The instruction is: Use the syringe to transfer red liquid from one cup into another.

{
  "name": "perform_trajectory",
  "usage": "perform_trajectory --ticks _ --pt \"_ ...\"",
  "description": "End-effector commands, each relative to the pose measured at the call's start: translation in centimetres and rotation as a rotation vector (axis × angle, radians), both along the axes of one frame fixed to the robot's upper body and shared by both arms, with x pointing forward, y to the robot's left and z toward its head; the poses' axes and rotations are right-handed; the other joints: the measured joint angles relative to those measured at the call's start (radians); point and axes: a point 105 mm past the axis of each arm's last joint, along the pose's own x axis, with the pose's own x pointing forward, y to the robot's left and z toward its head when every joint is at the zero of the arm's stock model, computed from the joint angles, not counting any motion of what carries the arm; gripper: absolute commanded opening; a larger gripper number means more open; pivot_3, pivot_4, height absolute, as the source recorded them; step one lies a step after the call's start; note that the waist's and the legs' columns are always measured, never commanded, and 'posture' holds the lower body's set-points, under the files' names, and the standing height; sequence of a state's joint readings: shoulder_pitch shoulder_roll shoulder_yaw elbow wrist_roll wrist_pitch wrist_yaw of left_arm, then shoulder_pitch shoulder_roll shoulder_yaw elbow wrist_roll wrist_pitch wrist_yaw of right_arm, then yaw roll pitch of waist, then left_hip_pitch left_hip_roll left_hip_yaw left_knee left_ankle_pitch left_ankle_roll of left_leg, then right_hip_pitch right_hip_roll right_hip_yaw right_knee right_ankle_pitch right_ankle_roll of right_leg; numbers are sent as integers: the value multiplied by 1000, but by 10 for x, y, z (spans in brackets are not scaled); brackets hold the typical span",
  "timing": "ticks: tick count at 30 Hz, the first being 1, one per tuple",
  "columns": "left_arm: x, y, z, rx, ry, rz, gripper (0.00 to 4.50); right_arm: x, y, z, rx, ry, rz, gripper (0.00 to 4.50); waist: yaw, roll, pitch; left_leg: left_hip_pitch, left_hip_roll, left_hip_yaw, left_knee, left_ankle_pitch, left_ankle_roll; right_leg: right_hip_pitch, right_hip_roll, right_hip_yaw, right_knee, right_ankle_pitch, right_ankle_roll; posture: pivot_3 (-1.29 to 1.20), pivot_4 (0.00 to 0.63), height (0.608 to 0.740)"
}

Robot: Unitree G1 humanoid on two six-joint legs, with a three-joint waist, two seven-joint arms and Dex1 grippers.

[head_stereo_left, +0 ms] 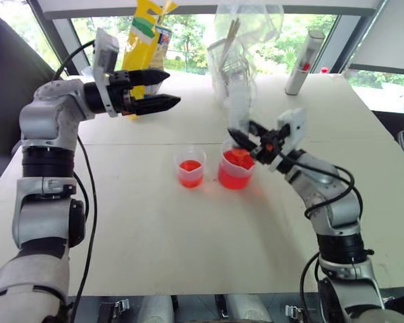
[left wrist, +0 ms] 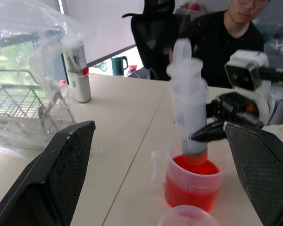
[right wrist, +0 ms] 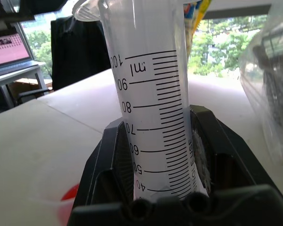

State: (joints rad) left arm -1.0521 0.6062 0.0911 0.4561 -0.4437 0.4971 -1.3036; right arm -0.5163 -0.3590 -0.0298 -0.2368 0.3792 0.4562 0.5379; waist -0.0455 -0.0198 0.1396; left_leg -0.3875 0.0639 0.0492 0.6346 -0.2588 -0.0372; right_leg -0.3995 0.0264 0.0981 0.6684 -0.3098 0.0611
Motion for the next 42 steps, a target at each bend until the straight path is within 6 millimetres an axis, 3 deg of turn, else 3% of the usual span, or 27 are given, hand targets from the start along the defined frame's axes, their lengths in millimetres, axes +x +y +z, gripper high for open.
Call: perform_trajectory --ticks 1,6,15,24,34,37,42 --pt "-4 6 16 5 -67 26 4479 -16 13 50 44 -143 68 1332 1 0 0 0 0 0 0 0 0 0 0 0 0 0 0 0 150 739" --pt "-7 12 21 4 -73 34 4479 -26 46 61 101 -132 202 1332 1 0 0 0 0 0 0 0 0 0 -1 0 -1 0 0 0 150 739" --pt "-21 15 35 0 -83 1 4479 -4 87 14 145 -51 254 1332 -1 0 0 -1 0 0 0 0 0 -1 -1 0 0 0 0 0 150 739" --pt "-34 3 53 -48 -85 -83 4479 3 89 -12 117 -31 238 1332 -1 0 0 -1 0 0 0 0 0 -1 -1 -1 0 0 0 0 150 739" --pt "-17 -20 39 -64 -29 -86 4479 0 92 -18 96 -32 243 1332 -4 0 0 -1 0 0 0 0 0 -1 -1 -1 0 0 0 0 150 739" --pt "-12 -22 33 -60 -15 -72 3640 0 92 -17 94 -36 243 1332 -4 0 0 -1 0 0 0 0 0 -1 -1 0 0 0 0 0 150 739" --pt "-9 -25 28 -54 -7 -79 998 -1 93 -16 90 -41 245 1332 -3 0 0 -1 0 0 0 0 0 -1 -1 0 0 0 0 0 150 739"
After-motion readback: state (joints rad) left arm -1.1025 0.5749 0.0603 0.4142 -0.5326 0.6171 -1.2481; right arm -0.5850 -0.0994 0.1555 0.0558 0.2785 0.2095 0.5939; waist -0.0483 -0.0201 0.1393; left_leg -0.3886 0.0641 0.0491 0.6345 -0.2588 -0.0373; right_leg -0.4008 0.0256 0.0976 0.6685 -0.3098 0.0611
